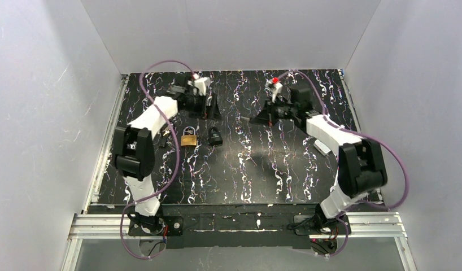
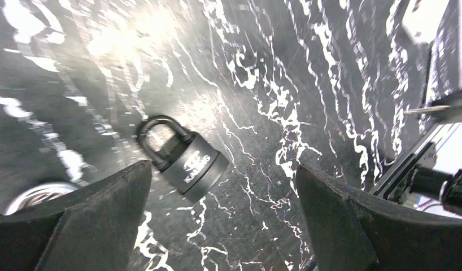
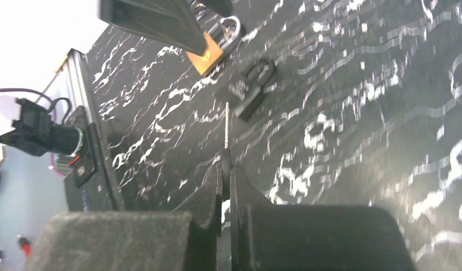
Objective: Lock with the key
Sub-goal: Place the key at the center of the board.
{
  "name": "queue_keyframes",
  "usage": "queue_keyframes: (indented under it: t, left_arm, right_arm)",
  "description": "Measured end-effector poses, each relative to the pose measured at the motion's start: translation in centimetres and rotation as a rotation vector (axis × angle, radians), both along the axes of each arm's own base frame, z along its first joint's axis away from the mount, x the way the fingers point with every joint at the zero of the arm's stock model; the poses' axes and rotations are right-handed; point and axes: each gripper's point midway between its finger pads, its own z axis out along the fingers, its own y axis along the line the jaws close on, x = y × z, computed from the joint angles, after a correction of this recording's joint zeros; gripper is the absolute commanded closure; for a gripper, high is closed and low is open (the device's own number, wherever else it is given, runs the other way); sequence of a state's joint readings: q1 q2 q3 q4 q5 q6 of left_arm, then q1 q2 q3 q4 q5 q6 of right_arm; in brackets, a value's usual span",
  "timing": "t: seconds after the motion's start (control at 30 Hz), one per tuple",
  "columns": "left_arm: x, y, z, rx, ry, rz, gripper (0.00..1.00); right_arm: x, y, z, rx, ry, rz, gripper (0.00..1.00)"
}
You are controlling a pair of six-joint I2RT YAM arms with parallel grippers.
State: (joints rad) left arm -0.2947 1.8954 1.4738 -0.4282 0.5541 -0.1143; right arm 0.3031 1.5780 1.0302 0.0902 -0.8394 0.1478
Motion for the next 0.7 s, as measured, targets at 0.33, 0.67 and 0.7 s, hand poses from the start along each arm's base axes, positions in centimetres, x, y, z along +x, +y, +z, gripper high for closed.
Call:
queue_keyframes:
  t: [0.33,0.67,0.7]
  left_arm:
    - [0.8,10.3,8.7,-0.11,-0.153,0.22,0.02]
    - [-1.7,13.2,5.4,-0.158,-0.016,0.278,0.02]
    - [-1.6,13.3,5.4,-0.162,-0.018,0.279,0.02]
  right_arm:
    - [2.6,10.0,-3.1,-0.117,-0.035,0.168,0.99]
    - [2.8,14.7,-9.2,-0.216,-0.001,0.257,0.99]
    - [2.9,14.8,-9.6,-0.223,0.004,0.259,0.99]
